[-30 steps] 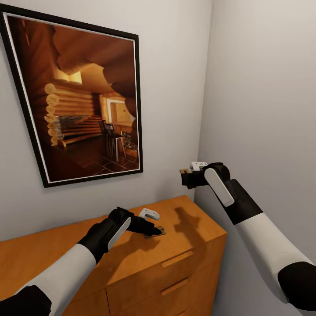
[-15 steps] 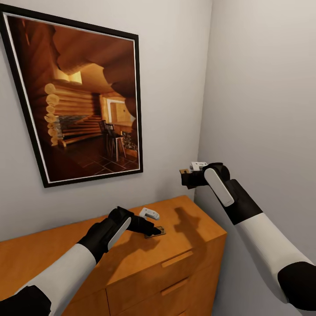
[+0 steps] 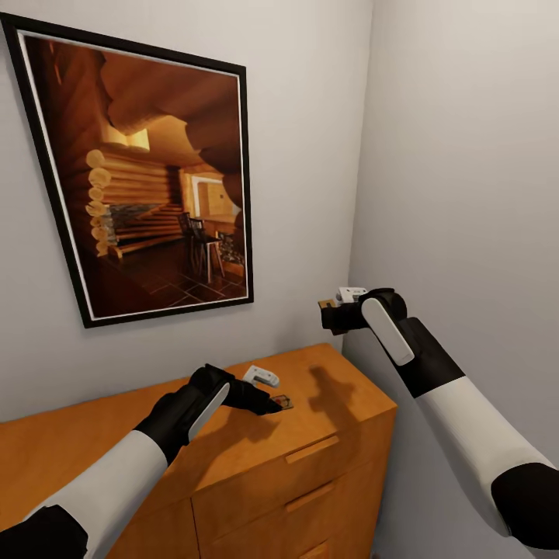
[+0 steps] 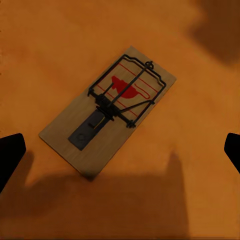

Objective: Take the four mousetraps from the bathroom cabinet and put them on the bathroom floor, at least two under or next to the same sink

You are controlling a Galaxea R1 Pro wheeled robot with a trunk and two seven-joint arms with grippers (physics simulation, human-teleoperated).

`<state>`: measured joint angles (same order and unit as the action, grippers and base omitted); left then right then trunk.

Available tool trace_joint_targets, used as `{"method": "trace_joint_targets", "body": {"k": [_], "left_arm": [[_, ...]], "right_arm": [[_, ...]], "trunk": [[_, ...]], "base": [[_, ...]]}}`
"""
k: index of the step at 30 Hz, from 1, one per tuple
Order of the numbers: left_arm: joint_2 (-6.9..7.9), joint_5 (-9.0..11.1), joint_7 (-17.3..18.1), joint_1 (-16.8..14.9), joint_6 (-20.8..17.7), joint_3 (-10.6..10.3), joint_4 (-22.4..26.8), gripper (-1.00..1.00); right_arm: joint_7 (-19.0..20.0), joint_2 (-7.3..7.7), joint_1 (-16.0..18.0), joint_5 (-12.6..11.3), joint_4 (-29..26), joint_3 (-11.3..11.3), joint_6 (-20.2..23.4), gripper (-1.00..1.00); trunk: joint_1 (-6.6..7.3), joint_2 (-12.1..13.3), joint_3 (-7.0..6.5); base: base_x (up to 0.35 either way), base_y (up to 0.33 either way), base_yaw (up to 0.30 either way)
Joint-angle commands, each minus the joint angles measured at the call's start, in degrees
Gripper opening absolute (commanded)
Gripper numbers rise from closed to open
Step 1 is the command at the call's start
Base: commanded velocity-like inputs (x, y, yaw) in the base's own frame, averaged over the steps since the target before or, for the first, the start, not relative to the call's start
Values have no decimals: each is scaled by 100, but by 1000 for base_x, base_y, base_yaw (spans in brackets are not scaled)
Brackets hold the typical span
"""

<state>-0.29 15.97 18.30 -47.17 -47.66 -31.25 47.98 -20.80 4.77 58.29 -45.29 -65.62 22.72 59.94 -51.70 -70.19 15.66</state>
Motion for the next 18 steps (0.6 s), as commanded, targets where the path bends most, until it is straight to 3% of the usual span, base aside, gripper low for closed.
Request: {"method": "trace_joint_targets", "body": {"k": [1, 18], "left_arm": [[-1, -13, 12, -7, -19, 4, 2, 100], [-9, -16, -643, -10, -34, 52, 8, 100]], "right_arm": [[-47, 6, 7, -69, -3, 14, 6, -100], [-47, 6, 7, -59, -14, 8, 6, -100]], "trunk": [[0, -5, 8], [0, -5, 8]], "base": [[-18, 0, 0], [-3, 0, 0]]}}
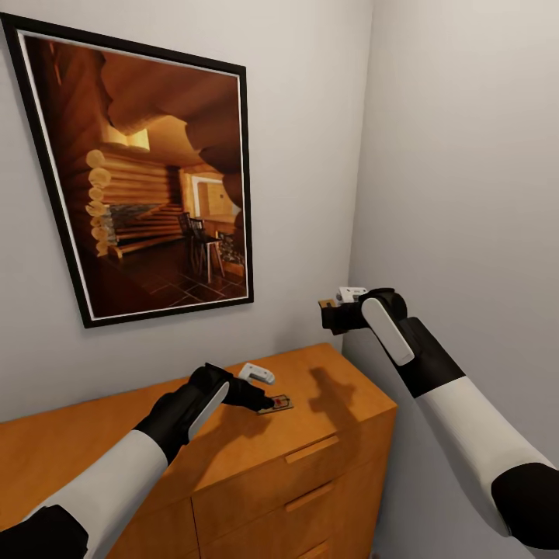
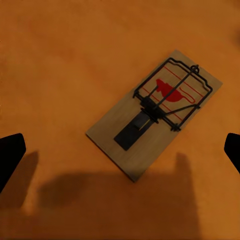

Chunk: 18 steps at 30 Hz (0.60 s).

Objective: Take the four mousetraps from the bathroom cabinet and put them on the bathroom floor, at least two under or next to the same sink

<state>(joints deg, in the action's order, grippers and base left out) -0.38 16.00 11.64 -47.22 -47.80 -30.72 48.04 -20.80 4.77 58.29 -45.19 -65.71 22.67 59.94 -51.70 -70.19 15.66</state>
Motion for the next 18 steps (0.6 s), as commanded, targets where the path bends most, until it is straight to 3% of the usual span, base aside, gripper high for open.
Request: {"method": "trace_joint_targets", "body": {"k": [1, 18], "left_arm": [[-3, -18, 15, -4, -22, 0, 3, 100], [-24, -18, -15, -4, -35, -24, -3, 100]], "right_arm": [[-47, 6, 7, -70, -5, 13, 6, -100], [-47, 6, 7, -69, -21, 10, 6, -100]], "trunk": [[0, -5, 8], [0, -5, 8]], "base": [[0, 0, 0], [0, 0, 0]]}}
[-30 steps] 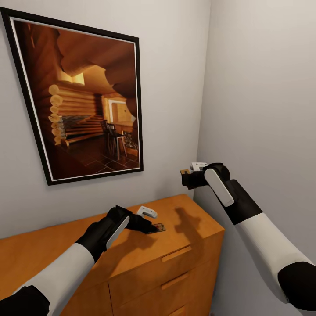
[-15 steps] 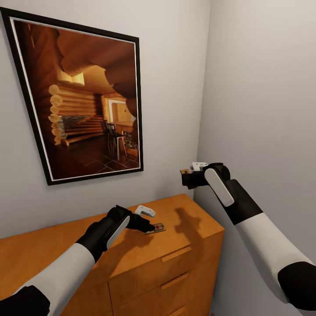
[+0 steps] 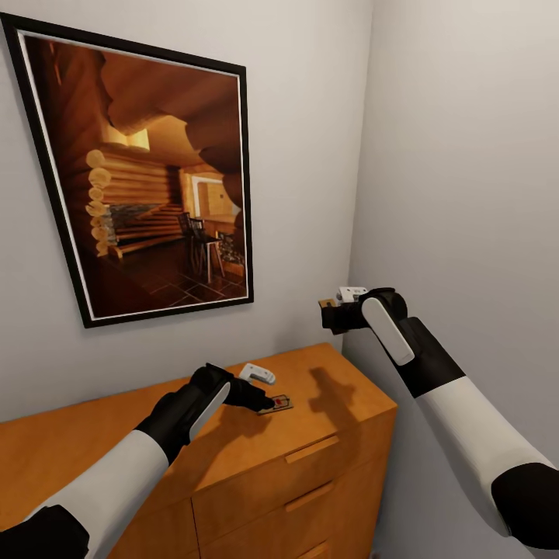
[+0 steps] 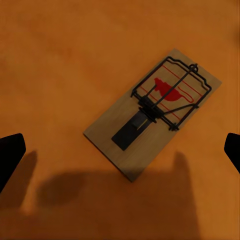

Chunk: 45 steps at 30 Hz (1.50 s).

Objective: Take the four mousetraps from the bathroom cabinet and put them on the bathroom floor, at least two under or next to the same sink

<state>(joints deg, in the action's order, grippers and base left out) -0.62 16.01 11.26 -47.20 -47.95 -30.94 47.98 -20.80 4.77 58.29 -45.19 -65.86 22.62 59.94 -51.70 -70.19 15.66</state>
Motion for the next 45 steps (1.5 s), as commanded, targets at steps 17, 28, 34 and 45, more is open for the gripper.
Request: {"method": "trace_joint_targets", "body": {"k": [17, 28, 34, 45], "left_arm": [[-3, -19, 16, -5, -22, -10, 10, 100], [0, -12, 17, -8, -21, -3, 10, 100], [7, -11, 24, -5, -16, -7, 162, 100], [13, -2, 25, -7, -29, -8, 362, 100]], "right_arm": [[-47, 7, 6, -69, 26, 14, 6, -100], [-47, 1, 6, -72, 30, 14, 6, -100], [-47, 4, 6, -77, 37, 14, 6, -100], [-47, 7, 6, -78, 47, 13, 6, -100]], "trunk": [[0, -5, 8], [-198, -366, 169], [-198, -366, 169], [-396, -727, 331]], "base": [[0, 0, 0], [0, 0, 0], [0, 0, 0], [0, 0, 0]]}}
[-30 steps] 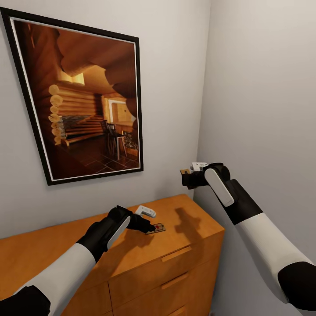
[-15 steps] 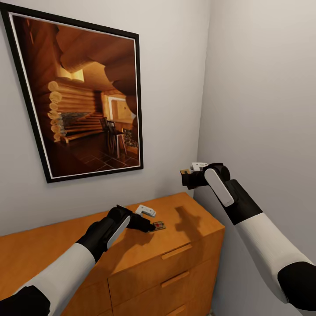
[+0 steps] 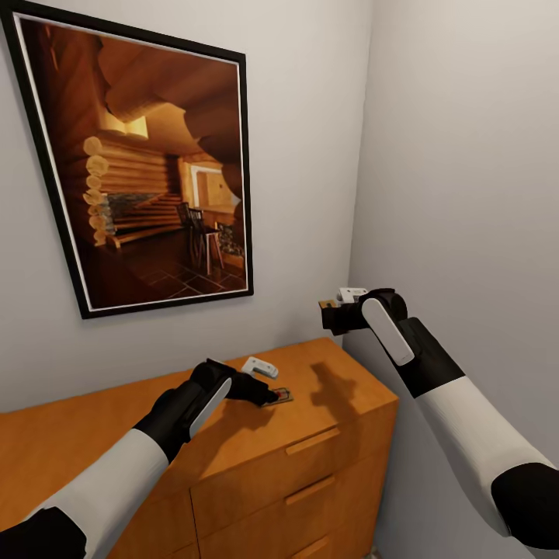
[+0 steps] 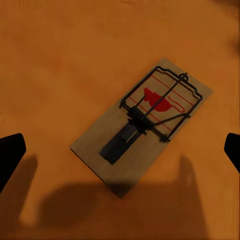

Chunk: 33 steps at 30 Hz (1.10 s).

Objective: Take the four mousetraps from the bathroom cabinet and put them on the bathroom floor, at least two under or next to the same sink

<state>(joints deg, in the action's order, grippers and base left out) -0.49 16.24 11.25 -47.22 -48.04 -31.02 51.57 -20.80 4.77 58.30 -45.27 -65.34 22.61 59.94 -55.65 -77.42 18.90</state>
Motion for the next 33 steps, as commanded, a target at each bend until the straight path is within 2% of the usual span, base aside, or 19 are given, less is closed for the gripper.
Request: {"method": "trace_joint_targets", "body": {"k": [1, 21, 33], "left_arm": [[1, -26, 27, -4, -21, 0, 21, 100], [21, -6, 27, -4, -65, 0, 158, 100], [22, 10, 29, -5, -77, 0, 168, 100]], "right_arm": [[-47, 6, 6, -69, -5, 14, 6, -100], [-47, 6, 6, -69, -5, 20, 6, -100], [-47, 6, 6, -71, -5, 17, 6, -100]], "trunk": [[0, -4, 8], [0, -4, 8], [0, -4, 8]], "base": [[0, 0, 0], [1, 0, 0], [110, 0, 0]]}}
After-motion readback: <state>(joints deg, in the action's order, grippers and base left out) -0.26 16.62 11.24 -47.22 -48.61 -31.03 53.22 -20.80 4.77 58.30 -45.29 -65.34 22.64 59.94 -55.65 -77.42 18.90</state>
